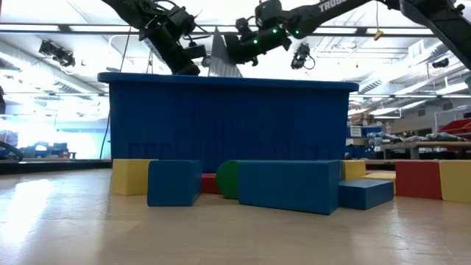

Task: Sort Items/Unsort Items

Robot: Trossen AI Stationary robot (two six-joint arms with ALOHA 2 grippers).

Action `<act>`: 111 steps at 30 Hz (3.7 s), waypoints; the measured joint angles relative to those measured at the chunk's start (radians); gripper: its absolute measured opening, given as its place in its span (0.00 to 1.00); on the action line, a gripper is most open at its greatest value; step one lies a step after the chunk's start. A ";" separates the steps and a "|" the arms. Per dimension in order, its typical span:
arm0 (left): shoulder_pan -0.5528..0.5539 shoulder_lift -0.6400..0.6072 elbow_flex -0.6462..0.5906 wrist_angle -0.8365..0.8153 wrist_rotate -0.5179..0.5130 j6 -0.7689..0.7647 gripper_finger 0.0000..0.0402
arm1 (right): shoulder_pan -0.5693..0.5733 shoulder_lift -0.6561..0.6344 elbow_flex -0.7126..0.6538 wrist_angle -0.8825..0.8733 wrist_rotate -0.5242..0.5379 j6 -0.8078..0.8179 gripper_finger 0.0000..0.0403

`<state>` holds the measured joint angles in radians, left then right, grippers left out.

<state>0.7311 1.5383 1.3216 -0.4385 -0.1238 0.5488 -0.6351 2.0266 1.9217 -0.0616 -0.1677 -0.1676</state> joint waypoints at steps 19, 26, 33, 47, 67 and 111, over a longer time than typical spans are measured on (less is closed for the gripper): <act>0.002 -0.018 0.000 -0.003 0.046 -0.004 0.54 | -0.009 -0.031 -0.178 0.259 -0.020 0.015 0.00; 0.003 -0.159 0.000 -0.026 0.199 -0.094 0.54 | -0.028 -0.033 -0.181 0.218 -0.027 -0.005 0.00; -0.056 -0.222 0.001 -0.150 0.493 -0.295 0.54 | -0.029 -0.034 -0.180 0.219 -0.024 -0.022 0.00; -0.318 -0.224 -0.131 0.011 0.169 -0.393 0.55 | -0.030 -0.035 -0.180 0.216 -0.033 -0.020 0.00; -0.328 -0.226 -0.441 0.470 -0.051 -0.513 0.07 | -0.028 -0.037 -0.179 0.215 -0.031 -0.023 0.00; -0.156 -0.283 -0.449 0.375 -0.081 -0.279 0.31 | -0.036 -0.038 -0.177 0.149 -0.118 -0.251 0.00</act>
<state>0.5755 1.2552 0.8726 -0.0639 -0.2049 0.2693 -0.6716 1.9886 1.7447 0.0870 -0.2862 -0.4190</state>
